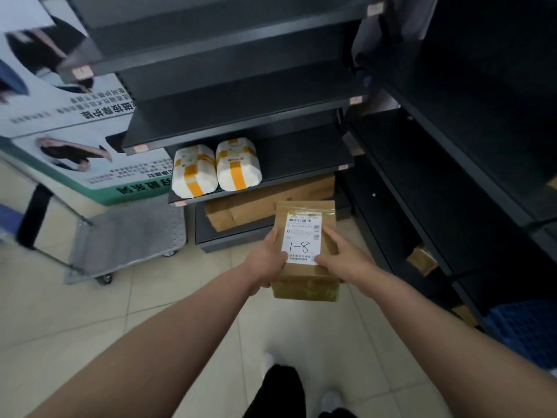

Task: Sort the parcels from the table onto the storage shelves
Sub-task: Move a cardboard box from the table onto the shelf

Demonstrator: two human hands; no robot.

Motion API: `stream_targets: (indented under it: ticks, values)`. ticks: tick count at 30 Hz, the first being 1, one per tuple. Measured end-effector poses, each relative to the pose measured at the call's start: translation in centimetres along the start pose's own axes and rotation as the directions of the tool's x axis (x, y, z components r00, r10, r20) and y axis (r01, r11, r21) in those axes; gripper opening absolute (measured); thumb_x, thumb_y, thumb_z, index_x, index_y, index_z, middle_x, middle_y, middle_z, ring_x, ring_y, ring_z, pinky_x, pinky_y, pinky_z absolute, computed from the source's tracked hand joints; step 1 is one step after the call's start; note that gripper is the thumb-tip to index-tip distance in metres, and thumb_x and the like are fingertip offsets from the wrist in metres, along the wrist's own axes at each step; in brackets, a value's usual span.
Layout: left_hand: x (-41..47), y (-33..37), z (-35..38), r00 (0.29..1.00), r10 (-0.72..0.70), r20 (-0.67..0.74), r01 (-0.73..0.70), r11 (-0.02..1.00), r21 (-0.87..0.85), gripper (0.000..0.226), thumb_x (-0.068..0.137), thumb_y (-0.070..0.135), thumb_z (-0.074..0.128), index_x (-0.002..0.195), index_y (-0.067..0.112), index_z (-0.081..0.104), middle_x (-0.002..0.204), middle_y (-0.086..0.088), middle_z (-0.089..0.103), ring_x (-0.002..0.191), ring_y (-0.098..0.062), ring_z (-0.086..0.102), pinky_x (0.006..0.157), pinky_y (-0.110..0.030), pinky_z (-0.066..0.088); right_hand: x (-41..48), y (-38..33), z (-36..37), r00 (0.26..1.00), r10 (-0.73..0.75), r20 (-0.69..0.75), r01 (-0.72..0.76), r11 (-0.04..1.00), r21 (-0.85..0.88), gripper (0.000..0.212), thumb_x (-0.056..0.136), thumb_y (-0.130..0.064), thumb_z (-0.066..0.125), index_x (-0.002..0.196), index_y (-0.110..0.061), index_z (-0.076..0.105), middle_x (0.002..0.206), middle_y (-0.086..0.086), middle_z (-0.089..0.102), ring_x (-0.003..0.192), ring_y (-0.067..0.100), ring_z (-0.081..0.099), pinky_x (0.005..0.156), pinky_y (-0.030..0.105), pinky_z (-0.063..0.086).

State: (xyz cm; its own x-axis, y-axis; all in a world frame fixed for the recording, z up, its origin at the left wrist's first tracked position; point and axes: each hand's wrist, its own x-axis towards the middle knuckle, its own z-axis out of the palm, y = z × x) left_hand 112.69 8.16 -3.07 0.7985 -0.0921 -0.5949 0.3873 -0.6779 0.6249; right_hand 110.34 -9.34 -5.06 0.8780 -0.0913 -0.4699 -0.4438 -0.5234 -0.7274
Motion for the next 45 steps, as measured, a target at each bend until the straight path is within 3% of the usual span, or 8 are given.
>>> stream_targets:
  ticks: [8,13,22,26,32,35,38,45]
  values:
    - [8.3,1.1,-3.7,0.998,-0.050,-0.027,0.047,0.994,-0.097,0.066,0.101,0.020,0.042,0.150,0.047,0.007,0.140,0.000,0.050,0.105,-0.031,0.059,0.081,-0.049,0.057,10.4,-3.8,0.0,0.995,0.003,0.096,-0.001,1.000,-0.023,0.077,0.084,-0.025,0.065,0.143,-0.054,0.024,0.136,-0.006,0.049,0.104,0.017,0.056,0.084,0.038,0.054]
    - [16.0,2.4,-5.9,0.999,-0.053,-0.002,0.053,0.992,-0.115,0.063,0.101,0.020,0.042,0.148,0.048,0.011,0.136,0.002,0.052,0.097,-0.025,0.060,0.063,-0.036,0.056,18.3,-5.6,0.0,0.992,0.068,0.107,-0.062,0.997,-0.054,0.077,0.086,-0.027,0.065,0.144,-0.053,0.022,0.139,-0.004,0.046,0.108,0.019,0.054,0.085,0.039,0.054]
    - [31.5,4.3,-7.6,0.997,-0.070,0.035,0.073,0.991,-0.108,0.059,0.097,0.015,0.038,0.146,0.043,0.020,0.133,0.008,0.053,0.096,-0.025,0.059,0.073,-0.041,0.054,33.8,-5.8,0.1,0.977,0.157,0.147,-0.158,0.987,-0.008,0.078,0.083,-0.024,0.067,0.144,-0.050,0.026,0.142,-0.005,0.047,0.115,0.019,0.055,0.094,0.041,0.050]
    - [38.5,4.8,-7.6,0.998,-0.062,-0.019,0.060,0.994,-0.091,0.060,0.097,0.014,0.038,0.147,0.043,0.021,0.137,0.005,0.054,0.113,-0.027,0.055,0.091,-0.046,0.051,41.0,-5.5,0.4,0.978,0.141,0.150,-0.138,0.990,-0.030,0.081,0.084,-0.024,0.068,0.145,-0.049,0.023,0.147,-0.008,0.041,0.123,0.018,0.049,0.094,0.035,0.047]
    - [48.5,5.4,-8.6,0.990,-0.013,-0.143,-0.013,0.984,-0.175,0.060,0.094,0.004,0.038,0.142,0.040,0.034,0.123,0.005,0.061,0.107,-0.020,0.060,0.088,-0.042,0.055,51.6,-5.9,0.5,0.983,0.034,0.182,-0.036,0.999,0.007,0.080,0.085,-0.024,0.067,0.146,-0.049,0.021,0.146,-0.004,0.042,0.114,0.017,0.054,0.090,0.037,0.051]
    - [52.9,5.0,-9.1,0.977,0.031,-0.210,-0.036,0.999,-0.020,0.054,0.096,0.008,0.040,0.144,0.031,0.038,0.124,0.002,0.059,0.100,-0.021,0.061,0.079,-0.033,0.056,55.9,-6.2,1.4,0.983,-0.096,0.156,0.117,0.985,-0.129,0.068,0.091,-0.021,0.061,0.146,-0.044,0.028,0.156,-0.006,0.022,0.131,0.020,0.039,0.094,0.034,0.046]
    - [54.9,4.4,-8.1,0.968,0.133,-0.211,-0.076,0.963,0.257,0.044,0.095,0.003,0.045,0.137,0.011,0.043,0.144,-0.009,0.041,0.119,-0.028,0.054,0.090,-0.034,0.052,57.4,-5.7,3.1,0.954,-0.225,0.199,0.298,0.783,-0.546,0.066,0.091,-0.013,0.056,0.147,-0.037,0.029,0.159,-0.012,0.005,0.143,0.026,0.016,0.112,0.044,0.028]
    - [55.6,3.6,-7.8,0.945,0.300,-0.129,-0.086,0.608,0.789,0.071,0.095,0.008,0.050,0.152,-0.002,0.009,0.161,-0.016,0.007,0.149,-0.029,0.003,0.114,-0.039,0.032,58.5,-5.3,3.5,0.895,-0.394,0.212,0.401,0.497,-0.770,0.076,0.086,-0.009,0.058,0.149,-0.031,0.022,0.158,-0.002,0.014,0.144,0.026,0.008,0.111,0.046,0.022]
